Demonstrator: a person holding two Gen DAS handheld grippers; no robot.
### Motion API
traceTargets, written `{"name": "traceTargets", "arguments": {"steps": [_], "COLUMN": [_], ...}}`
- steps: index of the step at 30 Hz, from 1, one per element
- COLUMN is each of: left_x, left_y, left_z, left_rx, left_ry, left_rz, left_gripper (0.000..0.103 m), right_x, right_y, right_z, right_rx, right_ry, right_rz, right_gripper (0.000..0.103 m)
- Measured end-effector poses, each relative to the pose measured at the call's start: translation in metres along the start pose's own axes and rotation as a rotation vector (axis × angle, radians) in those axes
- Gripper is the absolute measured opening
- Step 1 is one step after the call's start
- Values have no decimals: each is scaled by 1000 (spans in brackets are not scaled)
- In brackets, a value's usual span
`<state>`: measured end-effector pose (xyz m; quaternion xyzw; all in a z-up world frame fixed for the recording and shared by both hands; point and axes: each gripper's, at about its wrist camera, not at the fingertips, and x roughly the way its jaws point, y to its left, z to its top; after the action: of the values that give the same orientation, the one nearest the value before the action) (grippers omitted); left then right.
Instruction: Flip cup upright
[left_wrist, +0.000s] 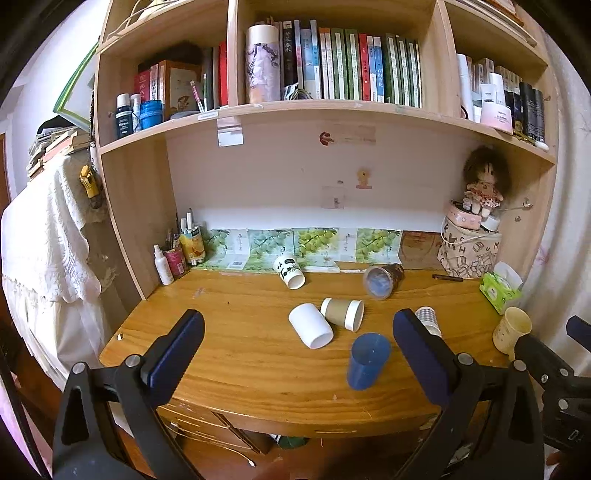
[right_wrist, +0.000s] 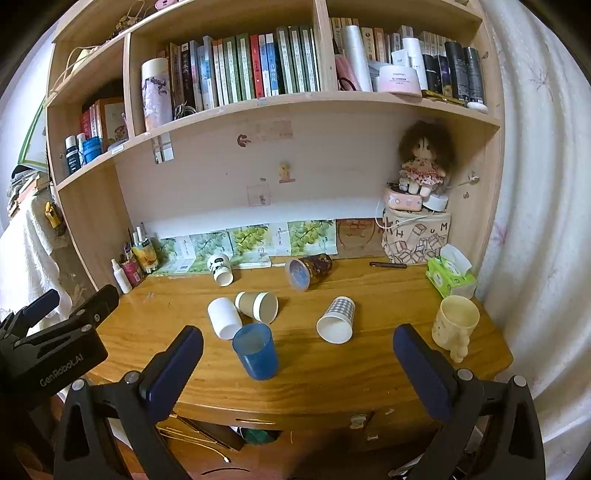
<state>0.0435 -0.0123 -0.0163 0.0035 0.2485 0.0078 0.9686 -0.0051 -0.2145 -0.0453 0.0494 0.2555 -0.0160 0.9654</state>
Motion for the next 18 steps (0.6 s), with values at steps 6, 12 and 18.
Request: {"name": "traceTargets", "arguments": {"steps": [6, 12, 18], "left_x": [-2, -7, -11], "left_y": [-2, -3, -8], "left_z": [-2, -3, -3], "left_rx": [-2, 7, 28], "left_ry": [3, -8, -10], "left_rz": [-5, -13, -28], "left_gripper": [102, 102, 102], "right_x": [-1, -3, -3], "right_y": [-1, 0, 0], "right_z": [-2, -2, -4], "right_rx": [-8, -19, -19], "right_ry": [9, 8, 13], "right_rz": [1, 0, 3], "right_gripper": [103, 103, 103]}}
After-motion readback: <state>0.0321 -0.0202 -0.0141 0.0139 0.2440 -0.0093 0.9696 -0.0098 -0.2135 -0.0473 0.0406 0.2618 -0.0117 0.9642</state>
